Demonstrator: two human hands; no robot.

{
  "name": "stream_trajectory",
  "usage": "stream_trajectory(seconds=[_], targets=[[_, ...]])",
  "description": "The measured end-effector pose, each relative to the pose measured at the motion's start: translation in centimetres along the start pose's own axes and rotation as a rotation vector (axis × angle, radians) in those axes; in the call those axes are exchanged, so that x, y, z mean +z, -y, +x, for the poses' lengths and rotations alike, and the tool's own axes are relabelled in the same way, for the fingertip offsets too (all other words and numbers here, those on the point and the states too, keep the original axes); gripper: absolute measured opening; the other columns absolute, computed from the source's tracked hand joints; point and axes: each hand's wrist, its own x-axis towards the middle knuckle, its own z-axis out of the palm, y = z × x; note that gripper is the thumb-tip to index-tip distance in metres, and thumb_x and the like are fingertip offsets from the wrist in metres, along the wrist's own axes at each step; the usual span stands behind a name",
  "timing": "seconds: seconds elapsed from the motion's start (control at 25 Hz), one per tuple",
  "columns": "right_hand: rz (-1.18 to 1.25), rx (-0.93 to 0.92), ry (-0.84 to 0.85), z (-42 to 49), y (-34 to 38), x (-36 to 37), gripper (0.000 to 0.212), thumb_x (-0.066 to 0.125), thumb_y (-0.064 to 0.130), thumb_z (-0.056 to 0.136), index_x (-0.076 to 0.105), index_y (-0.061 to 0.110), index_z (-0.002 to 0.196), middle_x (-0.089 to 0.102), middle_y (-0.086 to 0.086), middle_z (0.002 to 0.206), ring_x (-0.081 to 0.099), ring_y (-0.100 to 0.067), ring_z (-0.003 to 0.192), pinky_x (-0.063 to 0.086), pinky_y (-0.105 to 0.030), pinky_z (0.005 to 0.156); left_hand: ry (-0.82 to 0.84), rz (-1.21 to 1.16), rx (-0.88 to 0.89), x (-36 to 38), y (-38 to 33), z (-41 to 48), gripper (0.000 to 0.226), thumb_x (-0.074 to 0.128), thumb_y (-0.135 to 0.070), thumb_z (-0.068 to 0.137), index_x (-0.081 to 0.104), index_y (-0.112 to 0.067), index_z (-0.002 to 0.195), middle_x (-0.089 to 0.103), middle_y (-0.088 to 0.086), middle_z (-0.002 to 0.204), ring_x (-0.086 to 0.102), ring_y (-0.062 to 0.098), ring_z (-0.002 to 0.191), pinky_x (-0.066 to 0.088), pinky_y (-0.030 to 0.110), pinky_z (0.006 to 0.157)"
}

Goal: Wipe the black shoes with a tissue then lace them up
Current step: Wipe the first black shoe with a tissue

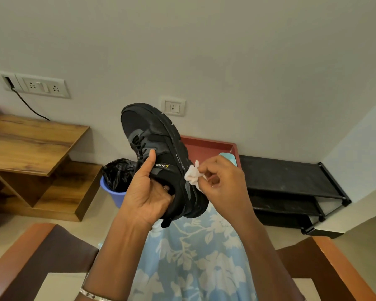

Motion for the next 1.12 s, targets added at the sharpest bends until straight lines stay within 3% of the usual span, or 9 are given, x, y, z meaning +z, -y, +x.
stream_trajectory(seconds=[0.2, 0.28, 0.4, 0.44, 0.52, 0.6, 0.84, 1.0, 1.12], targets=[[-0.101, -0.192, -0.084, 1.5, 2.0, 1.0, 0.028, 0.068, -0.004, 0.083, 0.069, 0.015, 0.103, 0.069, 0.003, 0.094, 0.063, -0.016, 0.085, 0.054, -0.038, 0.071, -0.054, 0.048, 0.157, 0.3, 0.2, -0.2, 0.032, 0.066, -0.031, 0.093, 0.07, -0.006, 0.113, 0.072, 0.016, 0.119, 0.066, 0.032, 0.117, 0.047, 0.05, 0.106], [-0.152, -0.255, -0.065, 1.5, 2.2, 1.3, 0.028, 0.064, -0.005, 0.082, 0.072, 0.014, 0.102, 0.069, 0.002, 0.097, 0.063, -0.019, 0.089, 0.054, -0.039, 0.074, -0.047, 0.06, 0.157, 0.4, 0.5, -0.2, 0.034, 0.063, -0.035, 0.094, 0.074, -0.005, 0.107, 0.071, 0.017, 0.119, 0.065, 0.032, 0.119, 0.046, 0.05, 0.107], [-0.107, -0.205, 0.009, 0.0, 3.1, 1.0, 0.026, 0.063, 0.002, 0.086, 0.074, 0.015, 0.106, 0.068, 0.005, 0.101, 0.061, -0.013, 0.093, 0.054, -0.033, 0.077, -0.029, 0.062, 0.147, 0.5, 0.7, -0.4, 0.046, 0.056, -0.043, 0.097, 0.073, -0.003, 0.111, 0.068, 0.019, 0.124, 0.065, 0.032, 0.119, 0.049, 0.048, 0.104], [-0.065, -0.189, 0.033, -0.5, 3.6, 0.8, 0.024, 0.064, 0.005, 0.088, 0.074, 0.016, 0.106, 0.067, 0.006, 0.102, 0.061, -0.01, 0.093, 0.055, -0.03, 0.078, -0.019, 0.062, 0.159, 0.5, 0.7, -0.4, 0.048, 0.054, -0.045, 0.098, 0.074, -0.003, 0.11, 0.069, 0.019, 0.123, 0.067, 0.031, 0.114, 0.053, 0.046, 0.099], [-0.016, -0.209, 0.057, -1.1, 4.6, 0.5, 0.019, 0.066, 0.009, 0.09, 0.076, 0.017, 0.105, 0.069, 0.006, 0.102, 0.063, -0.009, 0.095, 0.056, -0.028, 0.08, 0.002, 0.067, 0.201, 0.6, 0.8, -0.5, 0.053, 0.049, -0.045, 0.1, 0.08, -0.004, 0.091, 0.075, 0.017, 0.104, 0.075, 0.027, 0.091, 0.062, 0.038, 0.075], [-0.013, -0.238, 0.069, -0.6, 4.8, 0.9, 0.018, 0.066, 0.01, 0.09, 0.078, 0.015, 0.104, 0.072, 0.003, 0.101, 0.065, -0.011, 0.095, 0.057, -0.031, 0.081, 0.011, 0.076, 0.222, 0.6, 1.1, -0.5, 0.059, 0.045, -0.044, 0.101, 0.081, -0.005, 0.075, 0.077, 0.014, 0.088, 0.076, 0.023, 0.074, 0.06, 0.031, 0.058], [-0.082, -0.242, 0.089, 2.2, 5.4, 2.4, 0.023, 0.062, 0.008, 0.09, 0.075, 0.019, 0.106, 0.071, 0.004, 0.099, 0.063, -0.017, 0.093, 0.053, -0.039, 0.081, 0.003, 0.078, 0.323, 1.3, 1.9, -0.8, 0.055, 0.045, -0.047, 0.1, 0.082, -0.012, 0.078, 0.076, 0.01, 0.088, 0.075, 0.017, 0.08, 0.06, 0.026, 0.066], [0.04, -0.175, 0.148, 0.2, 5.3, 0.7, 0.034, 0.068, 0.006, 0.088, 0.072, 0.023, 0.116, 0.072, 0.01, 0.106, 0.064, -0.007, 0.099, 0.053, -0.027, 0.087, 0.025, 0.114, 0.29, 1.1, 1.6, -0.9, 0.052, 0.05, -0.048, 0.096, 0.079, -0.009, 0.077, 0.073, 0.01, 0.084, 0.073, 0.022, 0.073, 0.062, 0.032, 0.065], [0.111, -0.141, 0.197, -0.6, 4.0, 0.0, 0.026, 0.074, 0.007, 0.086, 0.078, 0.022, 0.106, 0.072, 0.013, 0.099, 0.065, -0.004, 0.096, 0.051, -0.015, 0.08, 0.011, 0.123, 0.264, 0.8, 1.4, -0.7, 0.041, 0.054, -0.039, 0.096, 0.078, -0.009, 0.08, 0.072, 0.011, 0.085, 0.071, 0.024, 0.07, 0.062, 0.034, 0.064]])
